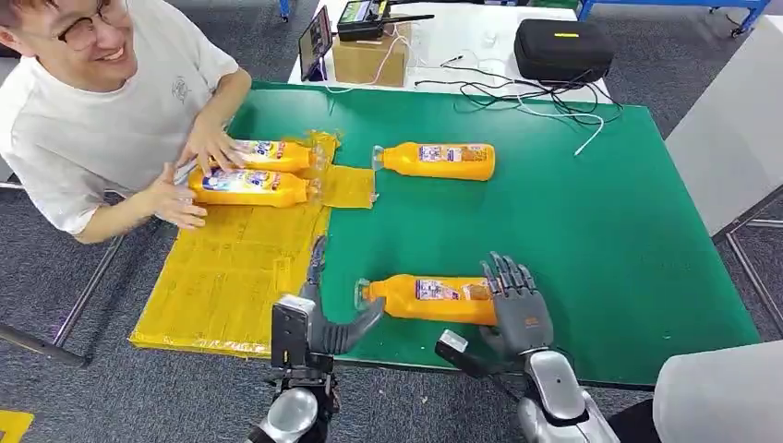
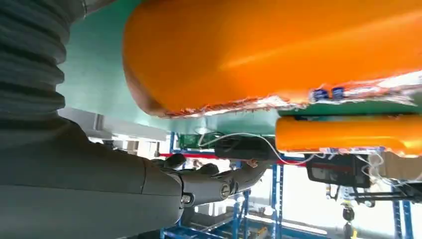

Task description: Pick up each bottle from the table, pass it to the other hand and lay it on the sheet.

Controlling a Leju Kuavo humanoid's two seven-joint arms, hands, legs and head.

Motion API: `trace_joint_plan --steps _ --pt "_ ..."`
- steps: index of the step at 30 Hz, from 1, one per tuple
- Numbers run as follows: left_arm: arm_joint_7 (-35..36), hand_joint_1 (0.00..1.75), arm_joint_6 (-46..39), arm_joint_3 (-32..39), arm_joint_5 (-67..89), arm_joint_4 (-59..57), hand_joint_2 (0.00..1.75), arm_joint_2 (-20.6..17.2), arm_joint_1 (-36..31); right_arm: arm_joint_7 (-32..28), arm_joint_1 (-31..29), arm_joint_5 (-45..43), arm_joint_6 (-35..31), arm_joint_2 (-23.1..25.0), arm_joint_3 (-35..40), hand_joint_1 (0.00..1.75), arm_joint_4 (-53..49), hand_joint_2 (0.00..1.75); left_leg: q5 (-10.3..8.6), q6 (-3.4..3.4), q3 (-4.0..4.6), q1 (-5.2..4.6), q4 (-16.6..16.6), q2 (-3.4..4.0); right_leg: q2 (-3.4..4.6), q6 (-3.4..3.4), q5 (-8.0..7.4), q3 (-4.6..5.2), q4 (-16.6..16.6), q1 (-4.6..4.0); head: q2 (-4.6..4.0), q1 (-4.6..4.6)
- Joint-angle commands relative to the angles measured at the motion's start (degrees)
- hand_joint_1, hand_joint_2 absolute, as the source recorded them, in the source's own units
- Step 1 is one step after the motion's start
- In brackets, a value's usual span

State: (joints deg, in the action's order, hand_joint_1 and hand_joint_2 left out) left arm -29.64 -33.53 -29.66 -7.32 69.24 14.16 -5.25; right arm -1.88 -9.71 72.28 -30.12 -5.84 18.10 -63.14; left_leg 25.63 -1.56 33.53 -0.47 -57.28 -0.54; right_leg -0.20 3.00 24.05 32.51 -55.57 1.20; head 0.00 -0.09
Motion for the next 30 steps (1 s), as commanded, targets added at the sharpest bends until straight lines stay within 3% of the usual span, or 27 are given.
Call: trace_joint_plan --steps 1,12,13,14,19,25,28,30 --pt "4.24 0.00 -1.44 -5.68 2.73 -1.23 1.75 -3.30 -1.31 2.17 -7.68 -4.81 9.68 1.82 2.49 0.00 11.54 1.75 0.06 0.12 -0.17 0.07 0.03 0.22 0.19 -0.14 -0.01 -0.11 0.04 -0.08 0.00 0.00" --pt "7.23 0.00 -0.19 -3.78 7.39 -2.19 1.75 -2.62 -1.22 6.76 -12.75 -8.06 22.80 1.01 6.28 0.02 21.29 1.75 0.04 0.14 -0.33 0.11 0.05 0.21 0.13 -0.16 -0.01 -0.26 0.09 -0.11 0.02 0.00" --pt "7.42 0.00 0.31 -3.75 7.48 -1.97 1.75 -2.60 -1.06 6.43 -12.81 -8.71 22.98 0.77 6.55 1.36 21.43 1.75 0.02 0.10 -0.40 0.09 0.08 0.25 0.17 -0.12 -0.03 -0.32 0.12 -0.09 0.02 0.00" --pt "8.16 0.00 1.30 -3.74 7.49 -1.49 1.75 -2.68 -0.82 6.36 -12.77 -9.19 23.40 0.31 7.36 1.73 21.28 1.75 0.02 0.15 -0.50 0.14 0.10 0.33 0.22 -0.17 -0.06 -0.41 0.17 -0.14 0.00 -0.02" --pt "10.60 0.00 3.70 -2.99 4.93 -0.17 1.75 -2.67 -0.31 5.17 -12.31 -11.51 23.91 -0.20 7.73 1.75 20.62 1.75 0.02 0.10 -0.62 0.07 0.04 0.26 0.12 -0.10 -0.03 -0.48 0.10 -0.07 0.00 0.00" --pt "8.64 0.00 4.37 -0.87 -0.60 -1.84 1.75 -1.60 -1.59 -5.91 -11.45 -23.77 24.99 0.38 4.61 1.75 20.50 1.75 -0.02 0.14 -0.76 0.13 0.08 0.19 0.05 -0.17 -0.06 -0.67 0.17 -0.13 0.02 0.00" --pt "5.92 0.00 3.42 -0.39 -3.12 -3.23 1.75 -1.60 -2.14 -10.10 -10.76 -28.56 22.65 1.50 3.66 1.75 19.28 1.75 0.00 0.12 -0.84 0.11 0.08 0.16 0.02 -0.14 -0.03 -0.74 0.15 -0.12 0.00 0.00" --pt "-1.42 0.00 -1.17 -0.74 -1.68 -3.95 1.75 -1.33 -2.51 -13.74 -9.78 -32.50 19.81 2.70 2.20 1.75 17.29 1.75 0.02 0.14 -0.83 0.11 0.07 0.25 0.10 -0.15 -0.04 -0.71 0.13 -0.12 0.02 0.00"
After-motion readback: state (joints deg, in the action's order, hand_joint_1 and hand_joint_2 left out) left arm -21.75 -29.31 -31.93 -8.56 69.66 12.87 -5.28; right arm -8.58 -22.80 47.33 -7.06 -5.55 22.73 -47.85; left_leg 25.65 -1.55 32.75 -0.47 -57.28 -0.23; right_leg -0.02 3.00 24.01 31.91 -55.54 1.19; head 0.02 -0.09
